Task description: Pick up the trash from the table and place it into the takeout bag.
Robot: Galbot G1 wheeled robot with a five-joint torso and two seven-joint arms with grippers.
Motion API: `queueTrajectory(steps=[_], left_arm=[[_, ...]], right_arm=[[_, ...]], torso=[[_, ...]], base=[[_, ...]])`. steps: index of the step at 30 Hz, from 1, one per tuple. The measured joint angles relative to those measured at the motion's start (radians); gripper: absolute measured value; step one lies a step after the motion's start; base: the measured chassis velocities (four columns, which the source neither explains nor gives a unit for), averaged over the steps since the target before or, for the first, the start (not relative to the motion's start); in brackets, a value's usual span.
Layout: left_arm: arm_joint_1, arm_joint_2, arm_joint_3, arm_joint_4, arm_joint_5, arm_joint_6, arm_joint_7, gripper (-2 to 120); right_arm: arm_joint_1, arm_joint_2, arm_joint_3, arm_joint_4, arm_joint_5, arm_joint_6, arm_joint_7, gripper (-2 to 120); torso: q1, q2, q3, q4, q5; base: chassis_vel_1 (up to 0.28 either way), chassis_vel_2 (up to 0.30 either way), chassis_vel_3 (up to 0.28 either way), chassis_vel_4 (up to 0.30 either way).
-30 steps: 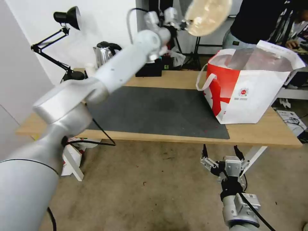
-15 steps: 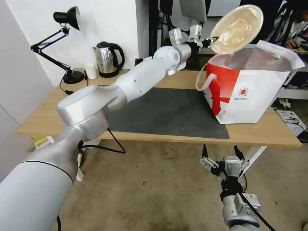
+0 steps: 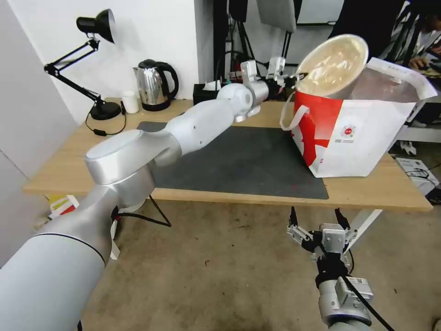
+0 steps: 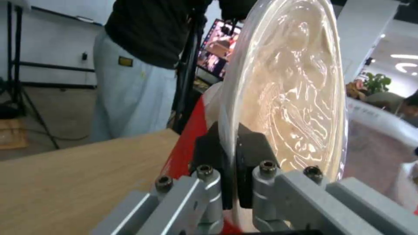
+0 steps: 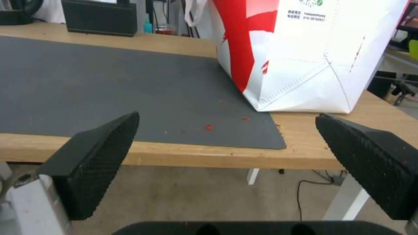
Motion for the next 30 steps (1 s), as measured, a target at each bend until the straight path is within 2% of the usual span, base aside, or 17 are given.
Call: queueTrajectory(steps=[21, 25, 26, 29, 30], left_arm=[[0.028, 0.002, -0.012, -0.016, 0.03, 0.003, 0.008, 2], [0.028, 0.003, -0.022, -0.037, 0.048, 0.03, 0.012, 19], [0.028, 0.003, -0.022, -0.037, 0.048, 0.03, 0.012, 19], [0.025, 0.003, -0.025, -0.051, 0.054, 0.04, 0.013, 32], [0.025, 0.003, -0.025, -0.051, 0.054, 0.04, 0.013, 32]], right_arm=[[0.0, 0.0, 0.0, 0.0, 0.0, 0.0, 0.0, 100], [0.0, 0.0, 0.0, 0.0, 0.0, 0.0, 0.0, 100], [0.0, 0.0, 0.0, 0.0, 0.0, 0.0, 0.0, 100], [0.0, 0.0, 0.0, 0.0, 0.0, 0.0, 0.0, 100], [0.0, 0.0, 0.0, 0.0, 0.0, 0.0, 0.0, 100]], torso=[[0.0, 0.0, 0.0, 0.0, 0.0], [0.0, 0.0, 0.0, 0.0, 0.0], [0.0, 0.0, 0.0, 0.0, 0.0], [0.0, 0.0, 0.0, -0.0001, 0.0], [0.0, 0.0, 0.0, -0.0001, 0.0]], base=[[0.0, 0.0, 0.0, 0.0], [0.0, 0.0, 0.0, 0.0], [0.0, 0.0, 0.0, 0.0], [0.0, 0.0, 0.0, 0.0], [0.0, 0.0, 0.0, 0.0]])
